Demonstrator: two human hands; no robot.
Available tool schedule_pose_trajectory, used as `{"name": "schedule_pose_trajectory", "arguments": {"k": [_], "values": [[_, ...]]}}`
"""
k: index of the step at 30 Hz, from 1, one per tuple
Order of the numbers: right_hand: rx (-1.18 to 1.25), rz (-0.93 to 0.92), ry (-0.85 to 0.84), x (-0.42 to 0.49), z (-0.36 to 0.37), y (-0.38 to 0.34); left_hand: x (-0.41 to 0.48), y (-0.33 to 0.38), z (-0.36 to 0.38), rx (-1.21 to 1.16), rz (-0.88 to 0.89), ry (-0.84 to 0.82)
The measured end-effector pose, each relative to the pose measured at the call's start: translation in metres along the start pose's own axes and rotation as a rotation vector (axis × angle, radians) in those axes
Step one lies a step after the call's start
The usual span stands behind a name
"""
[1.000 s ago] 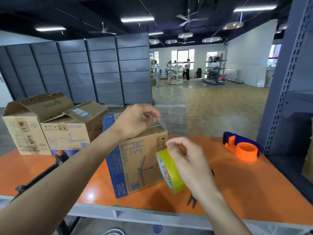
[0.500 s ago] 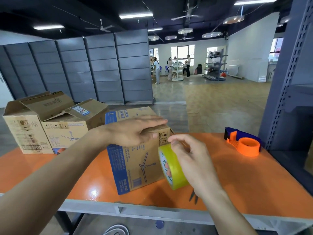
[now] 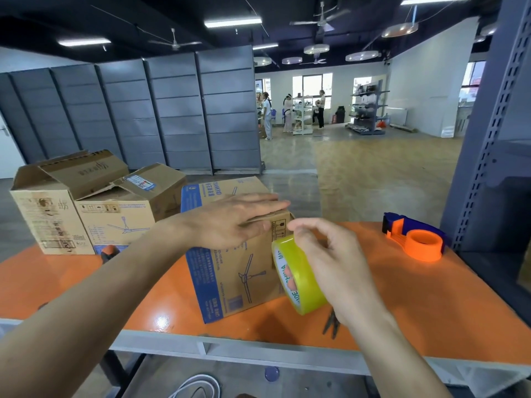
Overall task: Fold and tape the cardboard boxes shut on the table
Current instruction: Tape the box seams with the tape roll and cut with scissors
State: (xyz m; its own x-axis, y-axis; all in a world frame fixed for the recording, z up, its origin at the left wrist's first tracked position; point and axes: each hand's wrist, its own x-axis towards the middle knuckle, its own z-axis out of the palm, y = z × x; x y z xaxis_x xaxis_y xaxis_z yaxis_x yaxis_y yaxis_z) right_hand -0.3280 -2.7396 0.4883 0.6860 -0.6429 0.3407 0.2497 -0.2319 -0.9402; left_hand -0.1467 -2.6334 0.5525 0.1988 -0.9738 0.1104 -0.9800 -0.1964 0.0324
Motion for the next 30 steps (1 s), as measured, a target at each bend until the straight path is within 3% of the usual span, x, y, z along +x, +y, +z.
{"name": "schedule_pose_trajectory", "arguments": {"k": [13, 21, 30], "values": [[-0.071, -0.016, -0.012, -0.006, 0.002, 0.017, -0.002, 0.0, 0.007, -0.009, 0.01, 0.061], [-0.293, 0.017, -0.067, 0.004, 0.001, 0.034, -0.002, -0.002, 0.013, 0.008, -0.017, 0.061], [-0.364, 0.047, -0.088, 0.03, -0.005, 0.035, -0.003, 0.0, 0.008, -0.056, -0.005, 0.053]]}}
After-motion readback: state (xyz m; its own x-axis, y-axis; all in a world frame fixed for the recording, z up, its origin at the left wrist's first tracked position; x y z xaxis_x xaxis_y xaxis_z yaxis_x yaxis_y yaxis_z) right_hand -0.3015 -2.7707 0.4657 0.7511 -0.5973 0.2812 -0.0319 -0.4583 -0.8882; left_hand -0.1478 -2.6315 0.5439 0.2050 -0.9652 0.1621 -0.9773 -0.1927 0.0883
